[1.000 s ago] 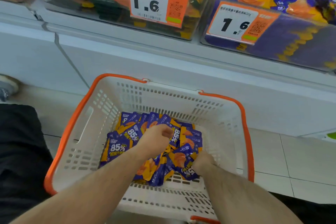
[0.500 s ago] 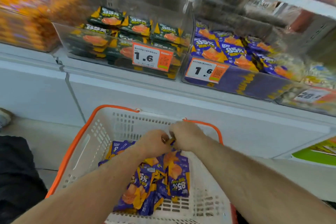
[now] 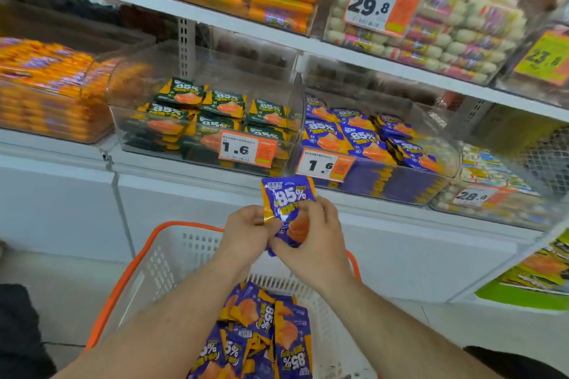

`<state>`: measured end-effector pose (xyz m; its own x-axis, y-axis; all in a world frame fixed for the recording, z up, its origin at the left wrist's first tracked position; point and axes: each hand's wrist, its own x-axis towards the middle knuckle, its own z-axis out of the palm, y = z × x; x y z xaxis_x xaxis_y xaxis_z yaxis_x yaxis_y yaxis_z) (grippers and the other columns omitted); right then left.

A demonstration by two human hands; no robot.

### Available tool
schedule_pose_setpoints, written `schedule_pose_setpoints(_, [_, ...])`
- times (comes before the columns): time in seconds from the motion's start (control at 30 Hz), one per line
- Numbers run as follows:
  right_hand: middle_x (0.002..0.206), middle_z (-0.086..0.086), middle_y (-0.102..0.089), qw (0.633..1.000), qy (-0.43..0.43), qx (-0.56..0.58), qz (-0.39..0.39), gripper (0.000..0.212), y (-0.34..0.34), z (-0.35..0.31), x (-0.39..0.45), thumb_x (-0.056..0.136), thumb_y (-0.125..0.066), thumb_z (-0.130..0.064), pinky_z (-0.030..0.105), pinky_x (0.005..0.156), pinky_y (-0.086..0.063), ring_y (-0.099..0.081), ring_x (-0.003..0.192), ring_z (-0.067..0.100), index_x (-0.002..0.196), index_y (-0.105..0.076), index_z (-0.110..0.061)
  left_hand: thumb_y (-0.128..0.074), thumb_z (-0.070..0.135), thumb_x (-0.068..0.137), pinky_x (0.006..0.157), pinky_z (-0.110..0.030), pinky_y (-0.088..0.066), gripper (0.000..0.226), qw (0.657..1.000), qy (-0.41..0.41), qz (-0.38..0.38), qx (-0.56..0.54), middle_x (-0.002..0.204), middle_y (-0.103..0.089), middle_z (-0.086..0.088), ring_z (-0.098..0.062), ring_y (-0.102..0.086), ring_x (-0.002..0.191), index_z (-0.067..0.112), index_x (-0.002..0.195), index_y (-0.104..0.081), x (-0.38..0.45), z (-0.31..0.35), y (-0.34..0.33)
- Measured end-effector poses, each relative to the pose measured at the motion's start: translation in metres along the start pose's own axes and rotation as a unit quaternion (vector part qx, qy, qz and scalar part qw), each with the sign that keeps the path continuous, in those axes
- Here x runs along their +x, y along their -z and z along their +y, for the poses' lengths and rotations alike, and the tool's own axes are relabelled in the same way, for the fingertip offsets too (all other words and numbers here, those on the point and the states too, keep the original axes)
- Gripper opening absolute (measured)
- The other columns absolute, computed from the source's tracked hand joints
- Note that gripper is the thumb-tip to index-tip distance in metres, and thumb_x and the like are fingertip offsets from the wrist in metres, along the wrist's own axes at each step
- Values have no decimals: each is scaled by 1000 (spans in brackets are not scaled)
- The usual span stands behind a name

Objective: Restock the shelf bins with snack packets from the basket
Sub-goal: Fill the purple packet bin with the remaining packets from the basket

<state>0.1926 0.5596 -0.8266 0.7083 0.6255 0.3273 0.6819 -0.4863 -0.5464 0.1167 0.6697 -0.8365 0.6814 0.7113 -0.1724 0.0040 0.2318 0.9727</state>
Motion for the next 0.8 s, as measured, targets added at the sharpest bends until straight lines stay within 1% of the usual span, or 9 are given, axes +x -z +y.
schedule_pose_setpoints(0.07, [128, -5, -43, 1000, -8, 10, 28, 76, 2, -7, 4, 56, -69, -57, 32, 91, -47, -49, 113, 18, 122, -49, -24, -67, -2, 86, 60, -34, -55, 9, 1000, -5, -15, -19, 83, -74, -13, -24, -71, 71, 7, 85, -67, 1, 12, -7])
schedule_pose_setpoints(0.2, [130, -3, -44, 995, -49, 68, 46, 83, 17, -14, 20, 56, -68, -56, 32, 95, -46, -43, 122, 18, 128, -45, -22, -68, 1, 85, 63, -29, -55, 8, 997, -57, -41, 8, 80, -73, -12, -20, -70, 70, 5, 80, -64, 5, 41, -21])
schedule_pose_setpoints(0.27, [120, -7, -45, 993, -49, 89, 62, 78, 30, -17, 32, 58, -75, -47, 29, 91, -46, -45, 115, 16, 127, -45, -24, -65, 9, 90, 63, -26, -54, 10, 991, -126, -39, 40, 77, -72, -4, -15, -68, 71, 9, 80, -64, 9, 57, -26])
schedule_pose_setpoints(0.33, [113, -11, -49, 990, -59, 100, 78, 78, 44, -16, 48, 57, -78, -43, 32, 89, -48, -50, 107, 14, 126, -47, -26, -62, 14, 92, 64, -25, -54, 10, 972, -222, -6, 77, 77, -70, 5, -10, -67, 72, 18, 83, -62, 19, 73, -28])
schedule_pose_setpoints(0.43, [100, -11, -59, 982, -89, 131, 99, 76, 68, -12, 74, 57, -77, -44, 36, 85, -53, -56, 97, 13, 126, -50, -27, -61, 19, 93, 70, -27, -52, 9, 918, -337, 68, 198, 83, -65, 13, -4, -62, 76, 27, 94, -57, 42, 99, -27])
schedule_pose_setpoints(0.53, [93, -13, -55, 986, -97, 93, 99, 62, 90, -7, 107, 68, -79, -38, 38, 89, -51, -55, 101, 16, 124, -55, -22, -59, 20, 90, 85, -35, -53, 28, 885, -335, 59, 319, 107, -65, 12, -6, -61, 92, 24, 118, -56, 75, 125, -35])
schedule_pose_setpoints(0.63, [106, -6, -59, 987, -118, 72, 86, 69, 99, -2, 148, 61, -73, -53, 44, 92, -50, -56, 106, 19, 123, -56, -31, -60, 36, 89, 98, -42, -49, 63, 857, -284, -3, 429, 141, -51, 3, -18, -55, 119, 27, 146, -35, 105, 139, -48])
schedule_pose_setpoints(0.7, [119, -1, -60, 985, -136, 70, 74, 75, 99, 0, 175, 58, -69, -57, 42, 94, -50, -57, 110, 22, 128, -56, -34, -57, 42, 91, 93, -42, -51, 69, 850, -260, -31, 458, 144, -49, 0, -22, -60, 112, 34, 151, -24, 115, 137, -52])
schedule_pose_setpoints(0.8, [131, 0, -60, 985, -152, 58, 54, 67, 95, 3, 216, 71, -72, -53, 36, 97, -47, -55, 119, 23, 132, -58, -29, -49, 44, 96, 78, -41, -56, 62, 828, -258, -12, 498, 130, -60, -3, -21, -65, 86, 42, 151, -21, 119, 130, -52])
